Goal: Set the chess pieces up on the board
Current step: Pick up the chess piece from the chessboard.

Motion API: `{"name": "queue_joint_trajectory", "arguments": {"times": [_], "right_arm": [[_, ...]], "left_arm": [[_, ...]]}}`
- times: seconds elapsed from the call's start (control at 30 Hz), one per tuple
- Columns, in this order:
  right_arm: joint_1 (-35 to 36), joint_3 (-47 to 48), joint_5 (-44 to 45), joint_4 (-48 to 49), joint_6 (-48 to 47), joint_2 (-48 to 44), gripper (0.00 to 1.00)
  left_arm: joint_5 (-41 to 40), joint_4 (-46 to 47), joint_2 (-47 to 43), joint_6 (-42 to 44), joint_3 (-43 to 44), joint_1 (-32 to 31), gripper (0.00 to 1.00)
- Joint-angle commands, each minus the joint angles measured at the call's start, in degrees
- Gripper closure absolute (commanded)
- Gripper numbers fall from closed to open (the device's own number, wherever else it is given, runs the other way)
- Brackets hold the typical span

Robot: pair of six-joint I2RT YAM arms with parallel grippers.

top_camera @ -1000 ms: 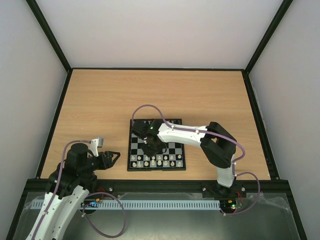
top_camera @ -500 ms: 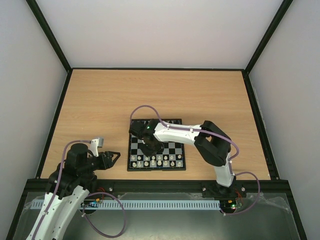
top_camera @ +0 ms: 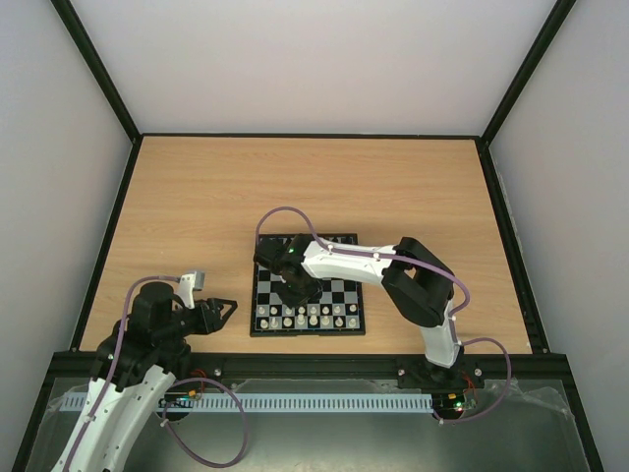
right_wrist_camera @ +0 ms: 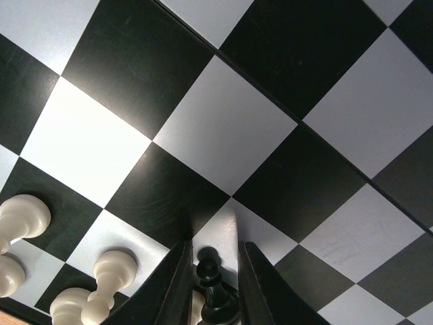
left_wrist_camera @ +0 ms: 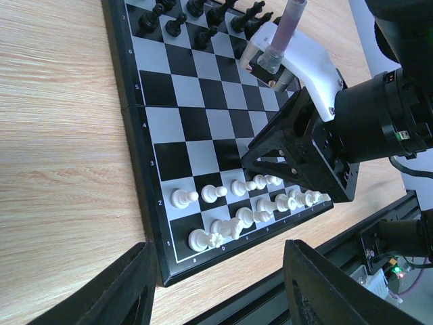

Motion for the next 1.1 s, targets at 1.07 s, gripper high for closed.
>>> {"name": "queue_joint_trajectory", "arguments": {"times": [1.07], "right_arm": [[-1.14,1.14,3.56,-3.45,-1.52,1.90,0.90]], "left_arm": [[0.74,0.91,-0.58,0.38,-0.83,0.36,0.46]]}}
